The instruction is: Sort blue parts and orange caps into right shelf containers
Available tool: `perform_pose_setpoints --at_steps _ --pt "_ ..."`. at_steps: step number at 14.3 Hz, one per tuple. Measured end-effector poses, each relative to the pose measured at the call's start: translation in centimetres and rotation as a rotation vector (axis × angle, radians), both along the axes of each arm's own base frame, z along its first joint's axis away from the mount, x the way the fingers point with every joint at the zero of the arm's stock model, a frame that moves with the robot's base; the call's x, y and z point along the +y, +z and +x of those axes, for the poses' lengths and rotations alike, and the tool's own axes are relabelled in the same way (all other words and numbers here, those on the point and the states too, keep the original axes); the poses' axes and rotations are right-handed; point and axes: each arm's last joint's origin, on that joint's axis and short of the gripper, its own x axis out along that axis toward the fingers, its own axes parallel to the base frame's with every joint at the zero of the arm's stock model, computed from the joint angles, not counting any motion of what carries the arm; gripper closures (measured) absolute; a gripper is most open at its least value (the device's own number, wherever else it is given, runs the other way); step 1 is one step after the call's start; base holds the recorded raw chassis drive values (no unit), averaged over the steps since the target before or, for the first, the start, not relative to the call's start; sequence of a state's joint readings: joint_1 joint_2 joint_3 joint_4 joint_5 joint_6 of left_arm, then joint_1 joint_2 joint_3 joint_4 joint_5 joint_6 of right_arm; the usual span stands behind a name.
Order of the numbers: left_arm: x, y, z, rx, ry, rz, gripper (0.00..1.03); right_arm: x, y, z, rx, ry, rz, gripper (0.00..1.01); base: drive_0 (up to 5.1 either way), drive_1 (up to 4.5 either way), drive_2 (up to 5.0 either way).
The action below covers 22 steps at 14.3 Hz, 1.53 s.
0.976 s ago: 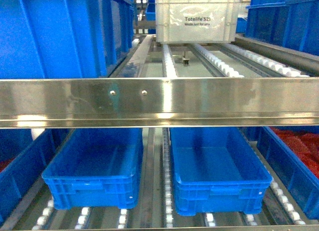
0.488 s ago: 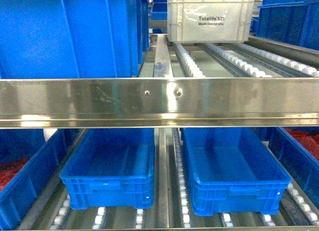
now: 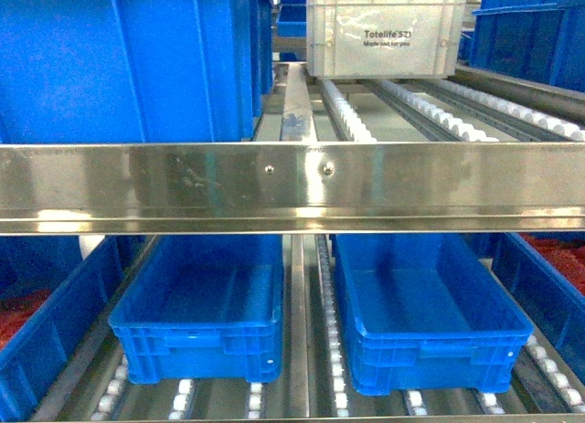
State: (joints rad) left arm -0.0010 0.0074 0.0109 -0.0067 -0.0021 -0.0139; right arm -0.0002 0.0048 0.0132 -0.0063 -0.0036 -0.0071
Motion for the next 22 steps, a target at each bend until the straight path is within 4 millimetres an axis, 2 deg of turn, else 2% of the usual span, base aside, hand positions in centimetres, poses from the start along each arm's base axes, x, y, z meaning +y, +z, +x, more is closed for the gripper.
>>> perform_pose_setpoints --at_steps 22 --pt "-0.01 -0.01 0.00 0.001 -0.002 0.004 0.62 -0.01 0.00 0.00 0.000 -0.003 0.007 0.58 0.0 0.00 0.0"
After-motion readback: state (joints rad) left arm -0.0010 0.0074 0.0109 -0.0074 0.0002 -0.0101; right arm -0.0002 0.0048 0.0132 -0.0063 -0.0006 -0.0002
